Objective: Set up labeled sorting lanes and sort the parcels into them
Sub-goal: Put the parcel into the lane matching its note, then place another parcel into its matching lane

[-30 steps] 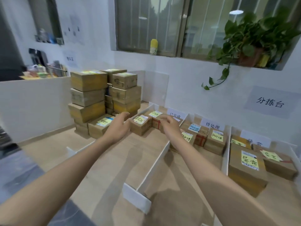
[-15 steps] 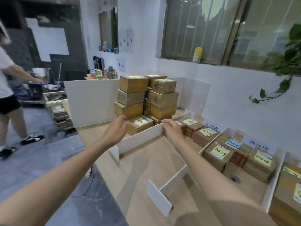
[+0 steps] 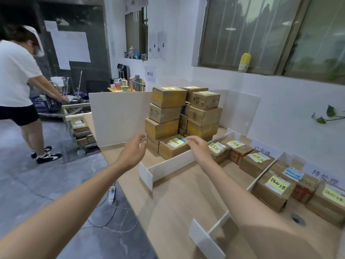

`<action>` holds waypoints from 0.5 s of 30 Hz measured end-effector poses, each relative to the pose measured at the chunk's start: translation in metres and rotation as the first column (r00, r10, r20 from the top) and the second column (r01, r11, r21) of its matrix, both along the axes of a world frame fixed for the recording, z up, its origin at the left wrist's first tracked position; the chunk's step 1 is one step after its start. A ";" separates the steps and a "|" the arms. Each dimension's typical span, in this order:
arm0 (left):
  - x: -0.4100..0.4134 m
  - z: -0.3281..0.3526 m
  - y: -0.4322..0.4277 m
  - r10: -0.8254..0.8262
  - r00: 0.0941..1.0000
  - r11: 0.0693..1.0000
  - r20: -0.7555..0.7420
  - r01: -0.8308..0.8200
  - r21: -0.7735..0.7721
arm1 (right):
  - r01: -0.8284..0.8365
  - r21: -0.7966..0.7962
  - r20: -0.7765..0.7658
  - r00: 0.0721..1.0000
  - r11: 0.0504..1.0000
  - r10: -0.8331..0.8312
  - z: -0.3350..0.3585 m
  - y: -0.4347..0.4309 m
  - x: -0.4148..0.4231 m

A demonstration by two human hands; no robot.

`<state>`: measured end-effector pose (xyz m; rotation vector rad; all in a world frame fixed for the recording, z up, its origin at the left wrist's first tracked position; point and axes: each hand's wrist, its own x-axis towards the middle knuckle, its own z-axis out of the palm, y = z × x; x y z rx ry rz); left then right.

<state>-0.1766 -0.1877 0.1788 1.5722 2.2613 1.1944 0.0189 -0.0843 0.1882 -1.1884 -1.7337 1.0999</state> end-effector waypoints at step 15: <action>-0.138 0.001 0.075 -0.167 0.981 0.986 0.096 0.168 0.002 | 0.184 -0.023 -0.026 0.982 0.983 -0.185 -0.009 0.043 -0.137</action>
